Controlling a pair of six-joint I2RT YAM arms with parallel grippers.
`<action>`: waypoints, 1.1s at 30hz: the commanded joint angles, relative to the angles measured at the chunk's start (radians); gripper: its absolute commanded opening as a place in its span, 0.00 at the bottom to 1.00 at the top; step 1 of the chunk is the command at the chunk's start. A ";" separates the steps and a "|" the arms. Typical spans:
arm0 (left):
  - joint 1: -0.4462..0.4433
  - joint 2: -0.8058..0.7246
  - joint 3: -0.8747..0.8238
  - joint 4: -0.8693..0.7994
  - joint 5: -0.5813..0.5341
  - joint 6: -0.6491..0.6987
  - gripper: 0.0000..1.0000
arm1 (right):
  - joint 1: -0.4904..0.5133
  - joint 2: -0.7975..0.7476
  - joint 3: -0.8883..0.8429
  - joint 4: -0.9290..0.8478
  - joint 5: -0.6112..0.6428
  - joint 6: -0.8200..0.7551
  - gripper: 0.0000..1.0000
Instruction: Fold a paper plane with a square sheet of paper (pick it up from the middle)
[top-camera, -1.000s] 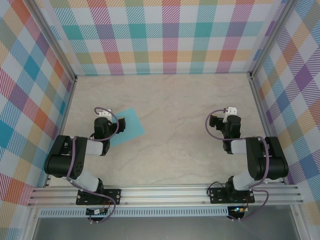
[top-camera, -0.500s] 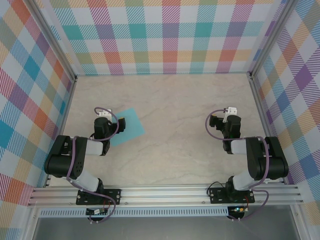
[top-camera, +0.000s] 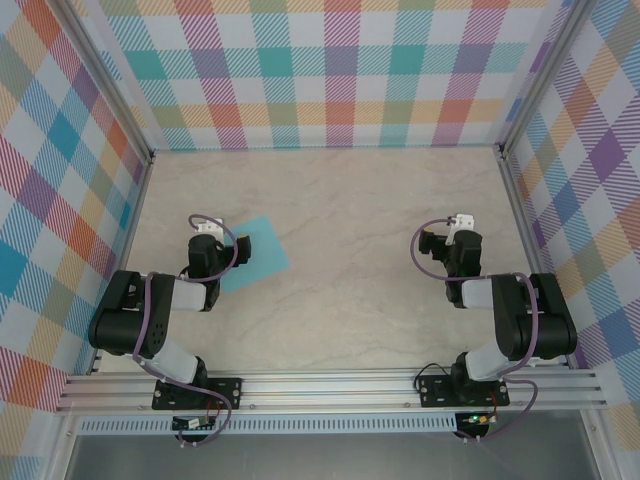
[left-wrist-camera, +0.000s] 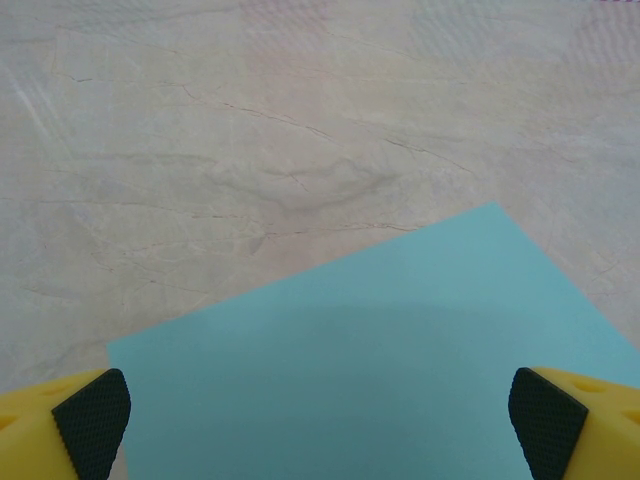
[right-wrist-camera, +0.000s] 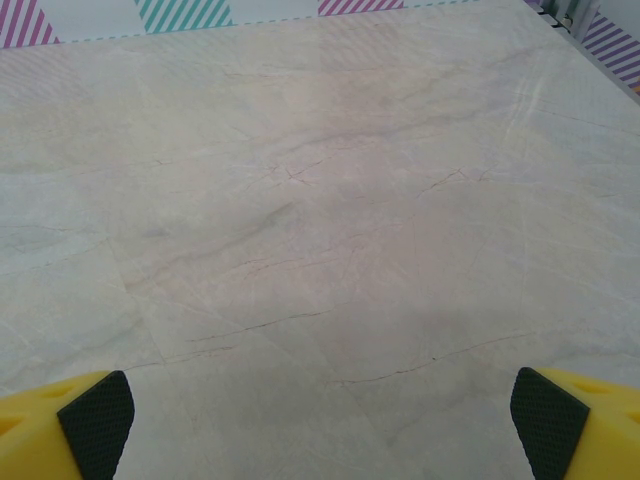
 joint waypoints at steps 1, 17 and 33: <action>0.014 -0.003 0.021 0.001 0.011 0.012 1.00 | -0.003 0.003 0.022 0.027 -0.104 -0.038 1.00; 0.015 -0.308 0.026 -0.271 0.056 -0.004 1.00 | -0.003 -0.132 0.002 -0.057 -0.179 -0.064 1.00; 0.015 -0.320 0.416 -0.834 0.361 -0.297 1.00 | -0.004 -0.650 0.143 -0.903 -0.416 0.473 1.00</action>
